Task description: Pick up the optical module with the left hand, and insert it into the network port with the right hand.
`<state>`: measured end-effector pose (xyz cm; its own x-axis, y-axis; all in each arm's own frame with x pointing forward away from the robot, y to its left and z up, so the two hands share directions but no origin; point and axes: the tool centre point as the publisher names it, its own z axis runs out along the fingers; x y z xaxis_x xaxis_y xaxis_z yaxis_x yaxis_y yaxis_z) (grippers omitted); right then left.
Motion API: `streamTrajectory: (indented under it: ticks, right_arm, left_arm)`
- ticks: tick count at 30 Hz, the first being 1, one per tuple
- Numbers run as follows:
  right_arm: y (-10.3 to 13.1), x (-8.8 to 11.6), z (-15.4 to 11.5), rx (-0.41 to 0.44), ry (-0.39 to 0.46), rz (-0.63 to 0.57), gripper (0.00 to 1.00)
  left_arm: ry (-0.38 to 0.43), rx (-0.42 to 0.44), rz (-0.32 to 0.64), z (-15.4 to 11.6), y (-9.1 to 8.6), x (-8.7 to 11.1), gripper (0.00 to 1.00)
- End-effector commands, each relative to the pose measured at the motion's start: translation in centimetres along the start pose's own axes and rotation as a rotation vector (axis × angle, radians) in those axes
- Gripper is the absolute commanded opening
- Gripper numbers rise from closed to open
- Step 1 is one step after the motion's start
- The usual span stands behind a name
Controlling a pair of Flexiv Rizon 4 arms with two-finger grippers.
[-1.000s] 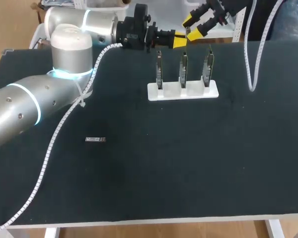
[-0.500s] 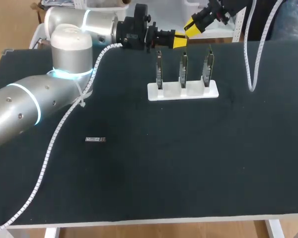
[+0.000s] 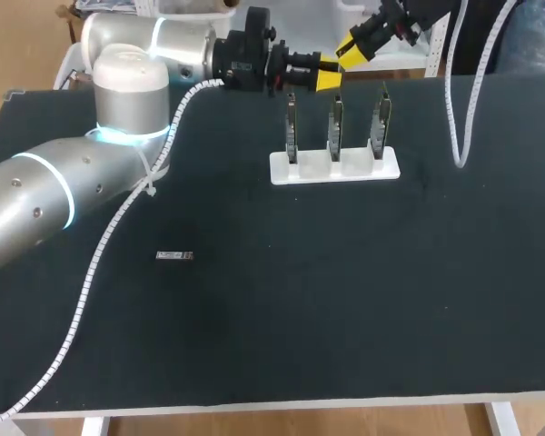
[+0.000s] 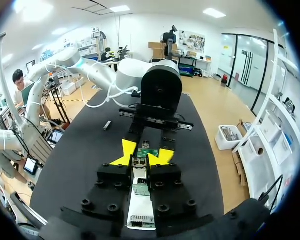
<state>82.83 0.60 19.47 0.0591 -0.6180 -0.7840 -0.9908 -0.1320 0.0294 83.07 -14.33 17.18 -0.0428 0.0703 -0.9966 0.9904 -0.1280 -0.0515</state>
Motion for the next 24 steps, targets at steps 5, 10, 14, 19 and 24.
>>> streamTrajectory:
  ticks: [5,10,14,19,24]
  right_arm:
    - [-0.7,-0.1,-0.1,-1.037,0.001,-0.003,0.0]
    - [-0.7,-0.2,0.0,-1.036,0.0,-0.006,0.0]
    - [-0.6,-0.2,0.0,-1.036,0.0,-0.007,0.0]
    - [-0.5,-0.1,0.0,-1.036,0.003,-0.007,0.0]
    - [-0.5,0.0,-0.1,-1.033,0.0,-0.007,0.0]
  left_arm:
    - [0.002,0.008,-0.001,0.1,0.5,0.0,1.0]
    - [0.002,0.008,-0.001,0.1,0.5,0.0,1.0]
    - [0.058,-0.02,0.007,-0.3,0.4,0.0,1.0]
    - [0.076,-0.046,0.001,-1.4,0.4,0.0,1.0]
    - [0.121,-0.068,-0.003,-2.5,0.1,0.1,1.0]
